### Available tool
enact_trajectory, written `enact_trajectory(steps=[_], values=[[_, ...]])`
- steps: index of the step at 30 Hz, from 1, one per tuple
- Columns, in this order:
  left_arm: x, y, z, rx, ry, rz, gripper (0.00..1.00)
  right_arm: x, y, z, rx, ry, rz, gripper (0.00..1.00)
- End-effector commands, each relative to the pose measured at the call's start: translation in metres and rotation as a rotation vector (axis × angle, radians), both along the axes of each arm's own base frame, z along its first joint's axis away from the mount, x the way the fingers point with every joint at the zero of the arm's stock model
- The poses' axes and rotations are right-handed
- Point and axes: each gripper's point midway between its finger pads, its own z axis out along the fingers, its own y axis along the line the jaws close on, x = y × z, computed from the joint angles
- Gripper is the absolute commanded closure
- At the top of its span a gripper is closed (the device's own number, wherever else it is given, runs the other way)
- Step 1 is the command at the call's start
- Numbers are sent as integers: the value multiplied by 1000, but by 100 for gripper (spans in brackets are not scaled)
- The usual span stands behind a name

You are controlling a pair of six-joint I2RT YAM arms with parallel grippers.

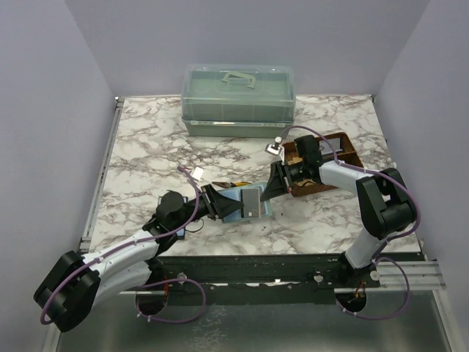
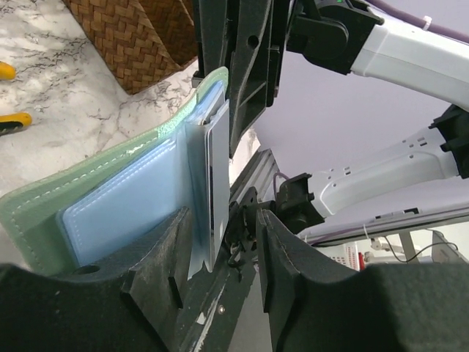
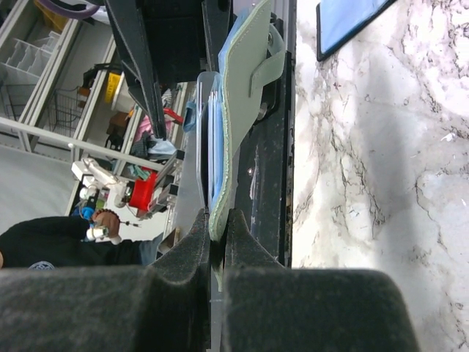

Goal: Take the credit cards out of the card holder
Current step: Remove the credit card from the card holder.

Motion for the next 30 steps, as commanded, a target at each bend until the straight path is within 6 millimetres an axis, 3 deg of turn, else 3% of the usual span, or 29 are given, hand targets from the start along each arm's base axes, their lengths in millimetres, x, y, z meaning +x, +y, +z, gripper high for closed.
enact_trajectory(steps=[1, 9, 13, 15, 30], values=[[7, -3, -6, 44, 50, 7, 55, -2, -1, 5, 3, -31, -4, 100], [11, -14, -18, 96, 95, -12, 63, -1, 0, 1, -9, -22, -10, 100], [14, -16, -24, 124, 105, -9, 79, 0, 0, 1, -10, -22, -11, 100], [14, -16, -27, 132, 106, -10, 99, 0, 0, 1, -11, -20, -12, 100], [5, 26, -23, 140, 60, 93, 100, -1, 0, 3, 1, -11, 0, 100]])
